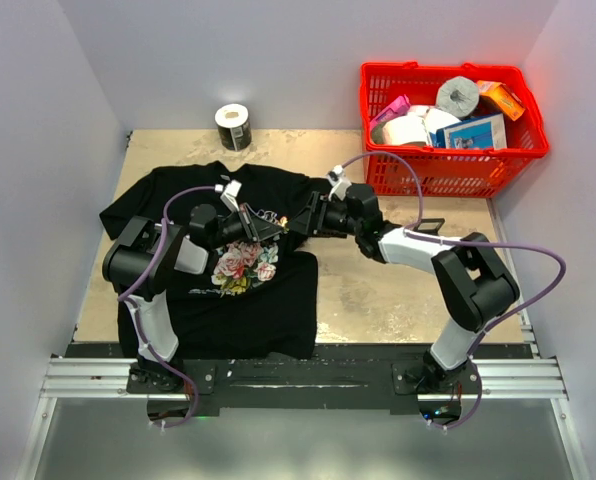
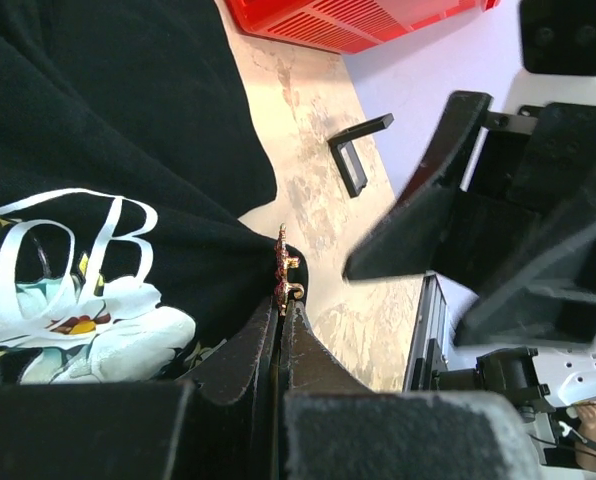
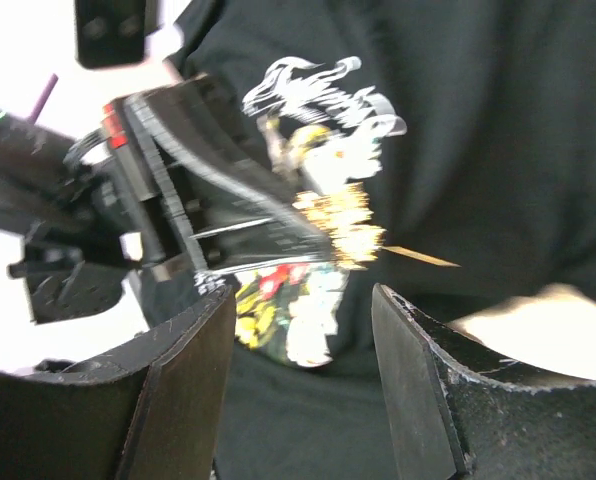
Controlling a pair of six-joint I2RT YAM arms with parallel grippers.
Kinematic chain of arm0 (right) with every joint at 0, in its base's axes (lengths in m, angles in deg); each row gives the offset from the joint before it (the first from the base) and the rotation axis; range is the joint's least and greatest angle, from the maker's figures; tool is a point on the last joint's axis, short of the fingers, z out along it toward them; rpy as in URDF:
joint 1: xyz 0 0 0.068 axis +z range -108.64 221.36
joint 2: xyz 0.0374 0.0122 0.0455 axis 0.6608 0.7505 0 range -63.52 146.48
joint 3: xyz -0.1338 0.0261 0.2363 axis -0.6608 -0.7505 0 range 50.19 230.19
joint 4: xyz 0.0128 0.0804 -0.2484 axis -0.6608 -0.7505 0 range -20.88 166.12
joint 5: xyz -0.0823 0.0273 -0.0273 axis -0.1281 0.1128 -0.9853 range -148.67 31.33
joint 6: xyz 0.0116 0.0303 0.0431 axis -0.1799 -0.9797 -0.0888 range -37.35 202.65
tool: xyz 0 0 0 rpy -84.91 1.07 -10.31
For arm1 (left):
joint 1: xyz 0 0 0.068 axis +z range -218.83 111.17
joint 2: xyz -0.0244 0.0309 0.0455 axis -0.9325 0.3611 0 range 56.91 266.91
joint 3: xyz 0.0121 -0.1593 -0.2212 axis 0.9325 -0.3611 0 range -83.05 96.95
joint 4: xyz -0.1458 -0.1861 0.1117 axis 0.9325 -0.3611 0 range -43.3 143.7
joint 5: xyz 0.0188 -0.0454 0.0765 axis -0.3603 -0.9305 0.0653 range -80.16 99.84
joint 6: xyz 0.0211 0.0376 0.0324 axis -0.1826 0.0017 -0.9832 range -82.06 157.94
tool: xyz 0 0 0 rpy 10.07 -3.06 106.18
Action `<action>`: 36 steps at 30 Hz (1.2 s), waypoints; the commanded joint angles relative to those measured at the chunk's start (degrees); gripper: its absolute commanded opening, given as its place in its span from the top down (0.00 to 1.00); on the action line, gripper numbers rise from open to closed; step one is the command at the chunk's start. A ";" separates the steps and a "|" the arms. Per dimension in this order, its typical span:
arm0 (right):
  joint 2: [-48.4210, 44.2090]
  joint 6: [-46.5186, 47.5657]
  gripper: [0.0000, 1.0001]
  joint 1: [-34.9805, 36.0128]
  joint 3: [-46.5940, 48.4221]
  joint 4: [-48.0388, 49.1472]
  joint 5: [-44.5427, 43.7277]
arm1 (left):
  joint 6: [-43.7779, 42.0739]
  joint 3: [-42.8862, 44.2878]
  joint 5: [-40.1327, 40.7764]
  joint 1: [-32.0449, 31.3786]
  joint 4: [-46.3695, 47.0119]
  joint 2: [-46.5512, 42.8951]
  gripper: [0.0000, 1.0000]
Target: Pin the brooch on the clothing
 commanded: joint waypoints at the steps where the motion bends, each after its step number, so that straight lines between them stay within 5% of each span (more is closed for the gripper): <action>1: -2.04 1.39 0.40 -3.70 -3.06 3.07 -0.05 | -2.42 2.68 -2.22 -0.46 0.54 -2.81 1.00; 7: -1.60 9.64 0.56 -5.82 -2.81 -3.51 -7.25 | -3.49 4.09 -3.63 -0.46 -2.02 -2.64 1.00; 11: -0.37 11.76 0.58 -6.61 -3.33 -4.14 -9.90 | -2.60 4.62 -4.51 -0.46 -0.97 -2.37 1.00; 23: 9.56 10.09 0.58 -6.78 -2.01 5.34 -3.31 | -3.57 4.89 -4.60 -0.55 -3.51 -3.87 1.00; 36: 8.15 7.81 0.57 -6.87 -4.47 12.91 -1.02 | -5.24 5.32 -4.24 -1.25 -6.15 -4.40 1.00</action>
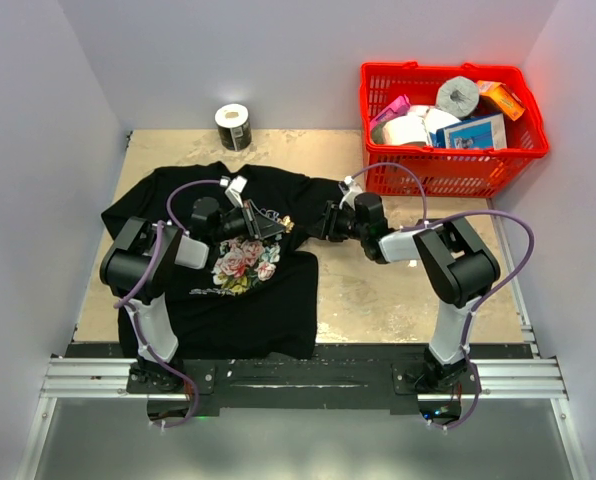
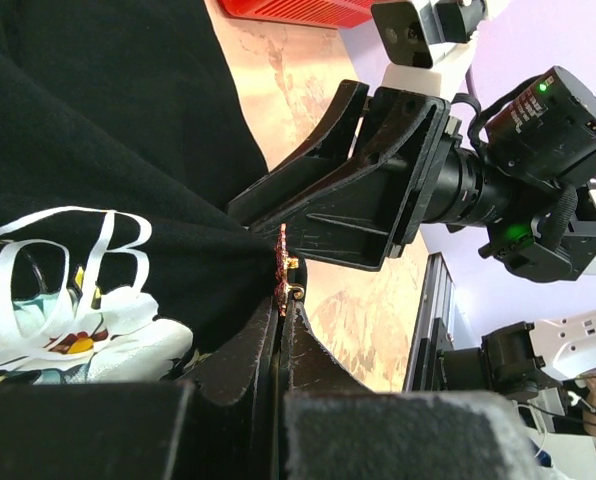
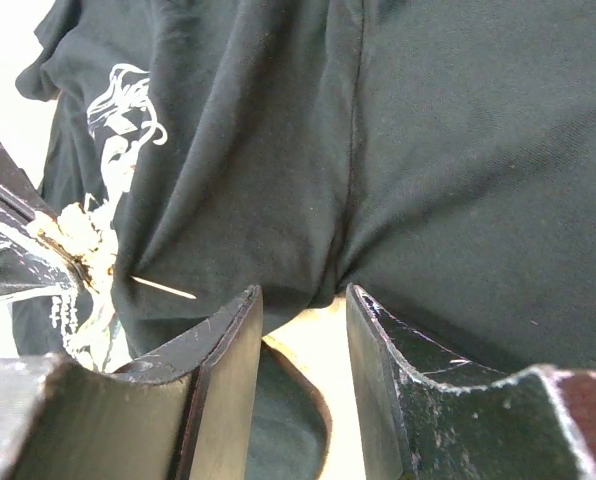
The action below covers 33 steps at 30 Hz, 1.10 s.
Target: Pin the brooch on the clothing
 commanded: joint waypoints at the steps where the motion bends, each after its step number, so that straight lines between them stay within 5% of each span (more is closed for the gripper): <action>1: -2.05 -0.19 0.57 -0.18 -0.47 4.43 1.41 | -1.35 1.96 -1.40 -1.14 1.57 -2.69 1.00; 33: -5.74 -3.27 0.59 -0.18 -3.81 10.94 5.01 | -3.19 2.13 0.62 -1.76 -2.74 -3.04 1.00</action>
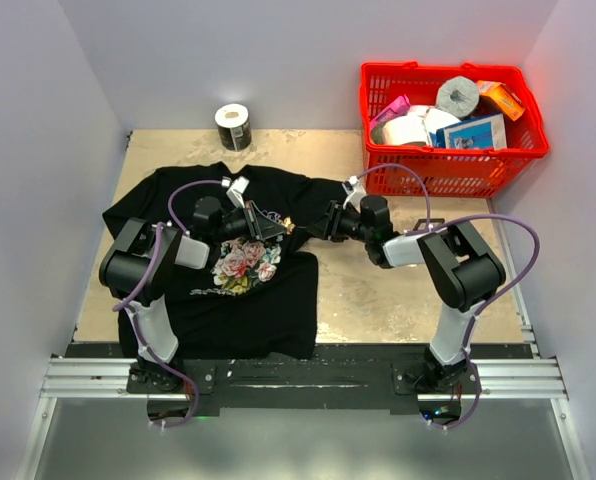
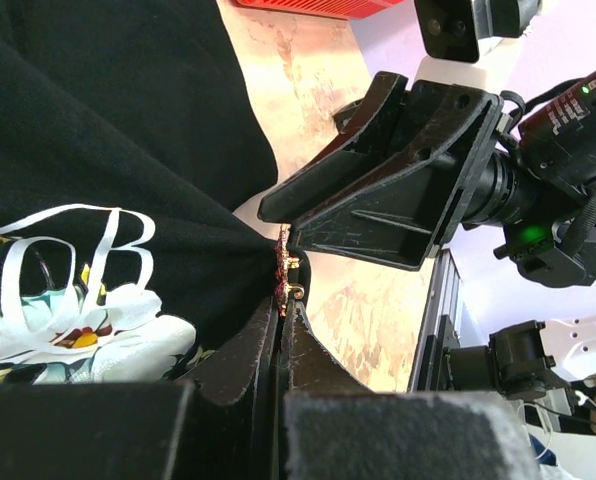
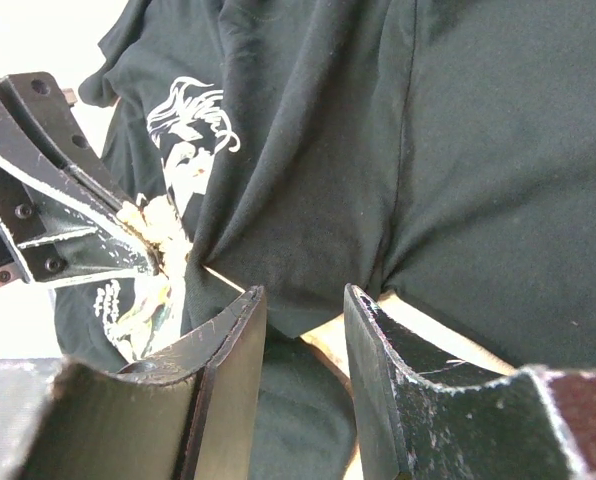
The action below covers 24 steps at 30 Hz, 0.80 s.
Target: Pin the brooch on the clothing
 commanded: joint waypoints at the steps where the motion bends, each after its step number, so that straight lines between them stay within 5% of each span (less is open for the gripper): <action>1: -3.82 -0.52 0.59 0.23 -0.51 4.47 1.73 | -1.55 1.83 -0.26 -1.08 0.39 -2.28 1.00; 24: -2.42 -2.27 0.59 2.07 0.19 7.37 2.70 | -1.55 2.09 -0.17 -2.05 -0.05 -2.19 1.00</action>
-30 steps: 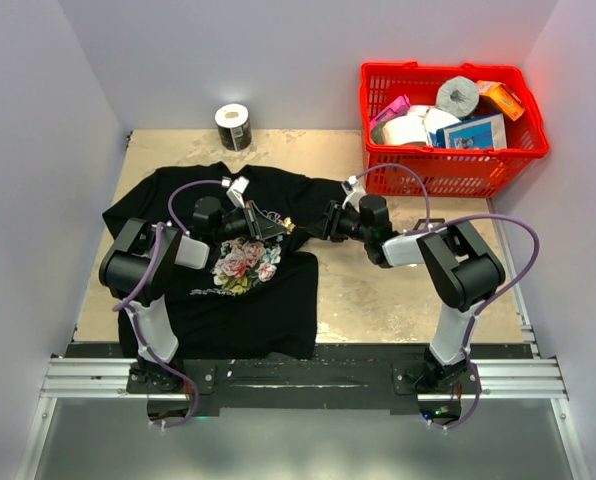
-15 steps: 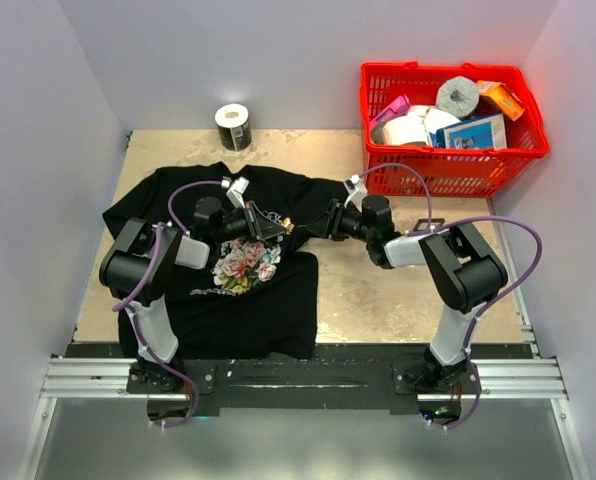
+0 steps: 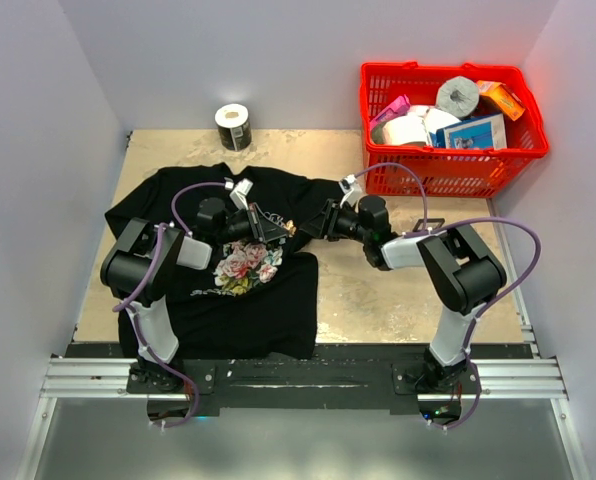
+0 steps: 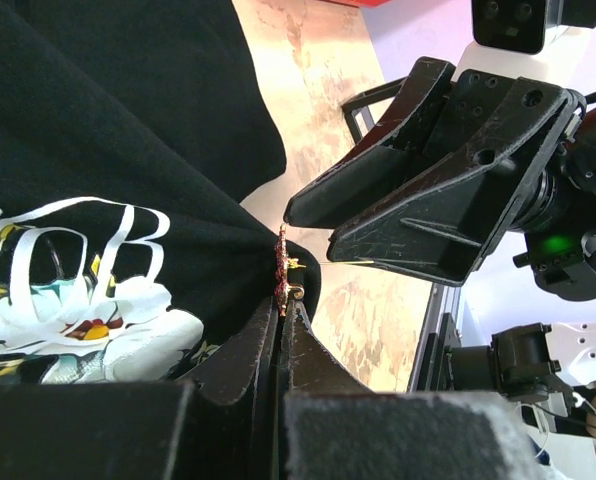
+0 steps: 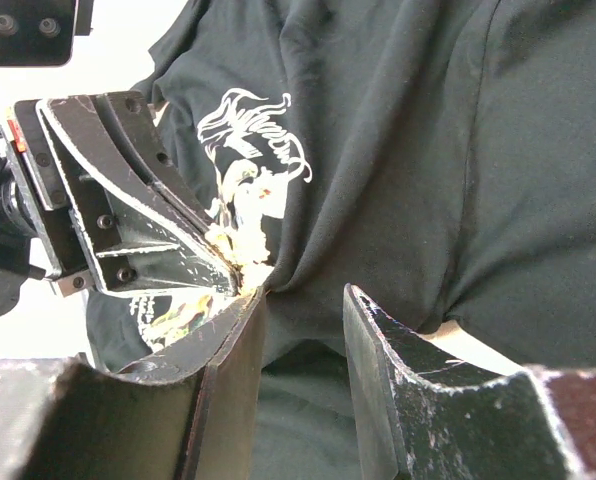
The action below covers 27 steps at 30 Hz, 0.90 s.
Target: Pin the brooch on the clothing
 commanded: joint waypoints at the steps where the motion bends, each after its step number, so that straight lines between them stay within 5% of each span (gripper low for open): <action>1: -1.19 -0.42 0.60 0.77 1.00 3.17 1.72 | -1.27 1.98 -1.65 -0.76 2.31 -2.19 1.00; 27: 1.62 -0.33 0.66 2.61 1.26 5.19 0.84 | -0.04 2.07 -3.15 -0.76 4.24 -1.84 1.00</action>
